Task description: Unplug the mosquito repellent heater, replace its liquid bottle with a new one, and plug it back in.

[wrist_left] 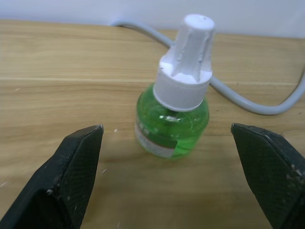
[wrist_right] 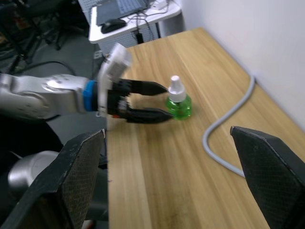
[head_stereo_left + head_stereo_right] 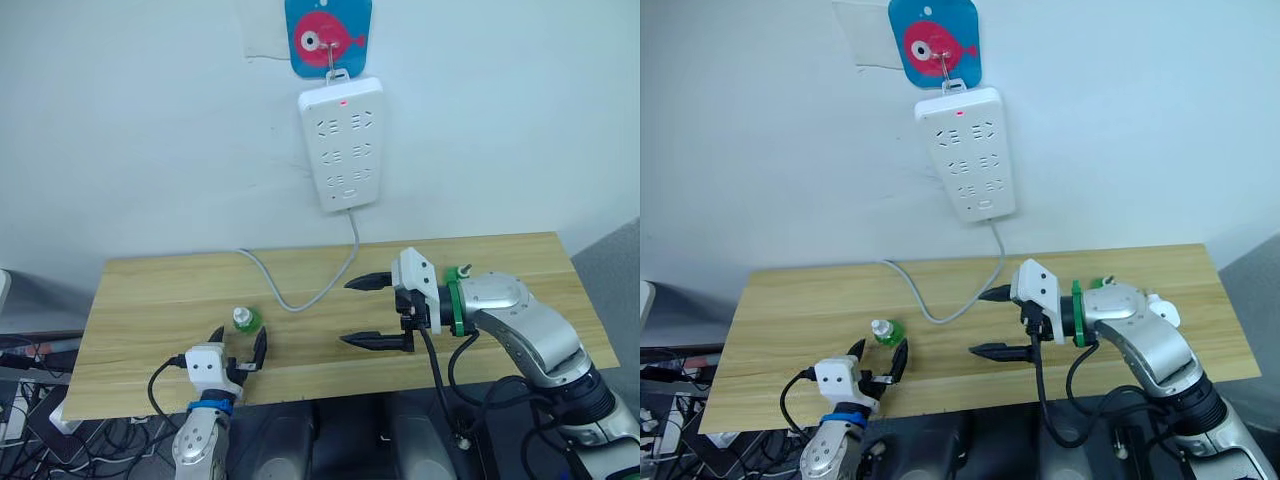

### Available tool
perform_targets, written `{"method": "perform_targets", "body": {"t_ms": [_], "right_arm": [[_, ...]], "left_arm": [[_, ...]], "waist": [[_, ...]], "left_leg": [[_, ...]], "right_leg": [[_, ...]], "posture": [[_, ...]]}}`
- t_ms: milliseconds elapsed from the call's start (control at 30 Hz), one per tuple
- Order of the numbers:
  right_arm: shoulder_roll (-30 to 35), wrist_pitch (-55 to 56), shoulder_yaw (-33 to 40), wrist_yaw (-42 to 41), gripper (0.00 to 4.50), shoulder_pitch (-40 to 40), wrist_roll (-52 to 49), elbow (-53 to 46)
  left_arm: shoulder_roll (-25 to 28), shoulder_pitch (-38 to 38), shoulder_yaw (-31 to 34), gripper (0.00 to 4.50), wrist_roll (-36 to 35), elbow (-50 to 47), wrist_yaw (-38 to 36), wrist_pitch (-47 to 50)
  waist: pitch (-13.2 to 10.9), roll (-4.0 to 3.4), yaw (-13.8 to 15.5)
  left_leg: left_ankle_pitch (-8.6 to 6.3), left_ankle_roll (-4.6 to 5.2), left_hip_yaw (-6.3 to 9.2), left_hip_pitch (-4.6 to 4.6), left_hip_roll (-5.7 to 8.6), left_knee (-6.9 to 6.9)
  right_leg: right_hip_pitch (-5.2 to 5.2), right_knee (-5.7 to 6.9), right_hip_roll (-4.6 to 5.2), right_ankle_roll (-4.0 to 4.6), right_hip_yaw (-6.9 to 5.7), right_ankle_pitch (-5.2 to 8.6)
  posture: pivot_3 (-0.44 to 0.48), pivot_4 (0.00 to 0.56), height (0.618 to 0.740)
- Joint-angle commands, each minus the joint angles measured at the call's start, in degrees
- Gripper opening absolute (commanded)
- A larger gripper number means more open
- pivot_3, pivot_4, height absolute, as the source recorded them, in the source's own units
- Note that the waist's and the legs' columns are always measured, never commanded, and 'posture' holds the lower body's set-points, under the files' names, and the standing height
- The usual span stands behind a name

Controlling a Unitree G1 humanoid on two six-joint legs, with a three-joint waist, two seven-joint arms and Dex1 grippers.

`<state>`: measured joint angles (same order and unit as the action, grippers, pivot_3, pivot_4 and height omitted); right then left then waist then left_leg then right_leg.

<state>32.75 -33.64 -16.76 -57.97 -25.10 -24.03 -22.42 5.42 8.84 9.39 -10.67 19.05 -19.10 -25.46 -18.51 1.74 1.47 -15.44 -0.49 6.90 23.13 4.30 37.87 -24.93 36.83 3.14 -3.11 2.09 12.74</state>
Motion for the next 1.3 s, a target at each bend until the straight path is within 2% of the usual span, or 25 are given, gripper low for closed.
{"method": "perform_targets", "body": {"t_ms": [33,433,533,700,733,933,1167,1300], "right_arm": [[0.65,-0.25,0.88,-0.86,4.44,-0.64,-1.35,-2.45],[0.85,-4.74,1.63,0.38,4.44,-2.24,-3.70,-3.65],[1.21,-4.61,1.61,-0.10,4.50,-2.26,-3.73,-3.52],[1.18,-4.67,1.44,-0.08,4.50,-2.43,-3.98,-3.41],[1.08,-4.67,1.44,-0.02,4.50,-2.49,-4.00,-3.36],[0.49,-3.09,2.09,-0.73,4.50,-2.56,-4.74,-3.05],[-1.65,1.02,5.23,-1.72,4.50,-1.63,-8.66,-5.24],[-4.96,1.34,7.66,1.37,4.50,-2.28,-10.93,-5.91]], "left_arm": [[0.82,-1.59,0.56,4.50,0.81,2.47,0.54,-2.82],[1.35,-6.66,0.08,4.50,1.30,11.52,0.21,-8.81],[1.25,-7.29,0.00,3.91,1.28,12.05,0.33,-9.51],[1.26,-7.96,0.14,2.35,0.94,12.58,0.24,-9.72],[1.27,-8.02,0.16,2.25,0.89,12.63,0.24,-9.71],[1.45,-7.69,-0.53,2.25,1.42,9.92,0.57,-8.15],[3.93,-6.27,-5.19,2.25,1.71,-4.01,-3.02,0.98],[6.35,-6.36,-8.82,2.25,-0.42,-14.56,-7.26,9.54]], "waist": [[-0.13,0.02,-0.02],[-0.62,0.07,-0.15],[-0.74,0.05,-0.18],[-0.83,0.05,-0.20],[-0.84,0.05,-0.20],[-0.94,0.06,-0.20],[-1.07,0.07,-0.18],[-1.06,0.05,-0.21]], "left_leg": [[0.00,-0.01,0.00,0.03,0.00,0.00],[-0.03,-0.04,0.03,0.30,0.00,0.00],[-0.03,-0.04,0.02,0.31,0.00,0.00],[-0.03,-0.04,0.04,0.31,0.00,0.00],[-0.03,-0.04,0.04,0.31,0.00,0.00],[-0.03,-0.04,0.05,0.32,0.00,-0.01],[-0.04,-0.06,0.10,0.37,0.00,-0.01],[-0.04,-0.08,0.14,0.39,0.00,-0.01]], "right_leg": [[-0.03,0.00,0.00,0.00,0.00,0.00],[-0.35,0.03,0.01,0.03,-0.01,-0.03],[-0.35,0.03,0.01,0.03,-0.01,-0.03],[-0.35,0.03,0.01,0.03,-0.03,-0.03],[-0.35,0.03,0.00,0.03,-0.03,-0.03],[-0.36,0.03,0.00,0.03,-0.05,-0.03],[-0.38,0.03,0.00,0.03,-0.10,-0.03],[-0.40,0.03,0.00,0.03,-0.13,-0.03]], "posture": [[0.063,0.374,0.740],[0.037,0.395,0.740],[0.037,0.395,0.740],[0.037,0.395,0.740],[0.037,0.395,0.740],[0.038,0.390,0.740],[0.048,0.365,0.740],[0.053,0.343,0.740]]}}
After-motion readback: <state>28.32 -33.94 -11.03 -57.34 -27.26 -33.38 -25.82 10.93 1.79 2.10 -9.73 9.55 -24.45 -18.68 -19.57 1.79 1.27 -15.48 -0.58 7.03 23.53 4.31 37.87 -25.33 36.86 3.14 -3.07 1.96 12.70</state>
